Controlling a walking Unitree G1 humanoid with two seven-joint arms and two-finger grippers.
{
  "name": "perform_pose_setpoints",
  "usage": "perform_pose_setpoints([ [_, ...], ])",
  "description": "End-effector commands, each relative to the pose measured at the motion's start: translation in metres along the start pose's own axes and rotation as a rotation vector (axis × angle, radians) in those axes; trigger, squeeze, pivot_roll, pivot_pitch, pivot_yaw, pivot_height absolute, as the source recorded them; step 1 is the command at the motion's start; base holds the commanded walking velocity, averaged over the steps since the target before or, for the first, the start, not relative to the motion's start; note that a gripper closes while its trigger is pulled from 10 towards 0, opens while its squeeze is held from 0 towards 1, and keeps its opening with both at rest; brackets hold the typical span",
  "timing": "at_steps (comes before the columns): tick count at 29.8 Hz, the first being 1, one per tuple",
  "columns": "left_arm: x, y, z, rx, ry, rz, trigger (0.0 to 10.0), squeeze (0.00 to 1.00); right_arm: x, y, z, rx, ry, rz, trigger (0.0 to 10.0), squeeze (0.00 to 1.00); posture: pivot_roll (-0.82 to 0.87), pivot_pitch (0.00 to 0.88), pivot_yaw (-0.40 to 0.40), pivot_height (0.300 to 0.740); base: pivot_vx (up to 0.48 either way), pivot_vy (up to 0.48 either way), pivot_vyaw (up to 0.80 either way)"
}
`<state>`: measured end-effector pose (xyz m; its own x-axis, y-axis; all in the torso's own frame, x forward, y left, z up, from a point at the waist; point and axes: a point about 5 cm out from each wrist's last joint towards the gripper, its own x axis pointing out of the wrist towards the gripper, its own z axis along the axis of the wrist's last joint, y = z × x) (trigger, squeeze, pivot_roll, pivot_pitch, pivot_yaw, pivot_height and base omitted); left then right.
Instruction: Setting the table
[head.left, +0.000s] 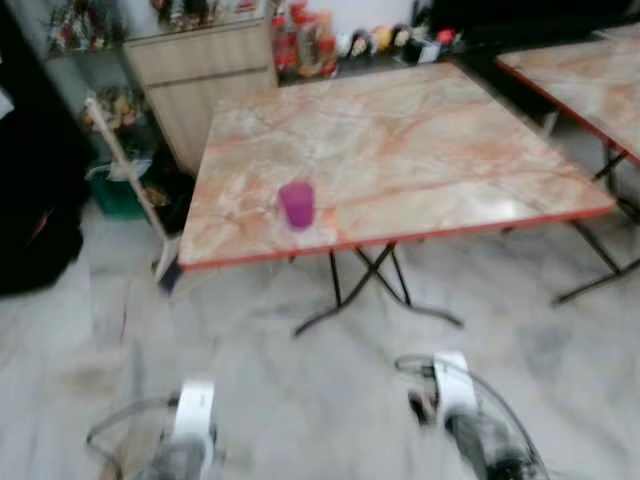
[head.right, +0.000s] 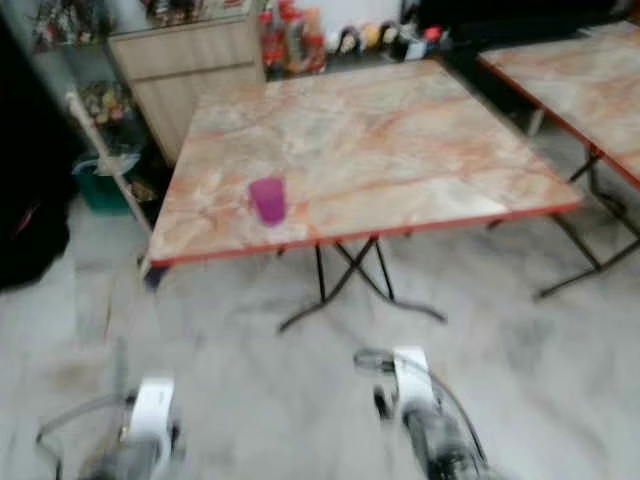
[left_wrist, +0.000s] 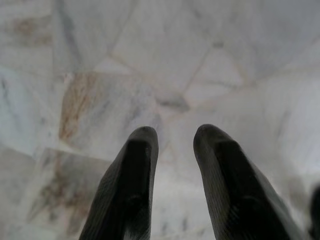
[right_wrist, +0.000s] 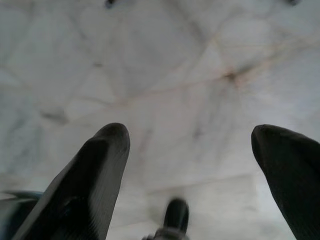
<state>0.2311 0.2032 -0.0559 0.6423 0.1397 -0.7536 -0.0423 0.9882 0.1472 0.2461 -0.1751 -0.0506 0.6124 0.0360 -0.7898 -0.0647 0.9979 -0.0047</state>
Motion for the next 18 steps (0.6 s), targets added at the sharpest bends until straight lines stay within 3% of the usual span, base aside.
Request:
perform_pose_setpoints([
  [1, 0.001, -0.0045, 0.0089, 0.004, -0.025, -0.011, 10.0, 0.0, -0.001, -0.0096, 0.0041, -0.002, -0.012, -0.025, 10.0, 0.0, -0.06, 0.054, 0.086, 0.74, 0.472, 0.0, 0.0],
  [12, 0.001, -0.0051, 0.0087, 0.005, -0.025, -0.012, 10.0, 0.0, -0.0011, -0.0103, 0.0041, -0.032, -0.002, -0.021, 10.0, 0.0, -0.06, 0.054, 0.085, 0.74, 0.465, 0.0, 0.0],
  [18, 0.001, -0.0059, 0.0089, 0.007, -0.022, -0.022, 10.0, 0.0, -0.0012, -0.0106, 0.0036, -0.021, 0.001, -0.023, 10.0, 0.0, -0.06, 0.053, 0.084, 0.74, 0.084, 0.0, 0.0],
])
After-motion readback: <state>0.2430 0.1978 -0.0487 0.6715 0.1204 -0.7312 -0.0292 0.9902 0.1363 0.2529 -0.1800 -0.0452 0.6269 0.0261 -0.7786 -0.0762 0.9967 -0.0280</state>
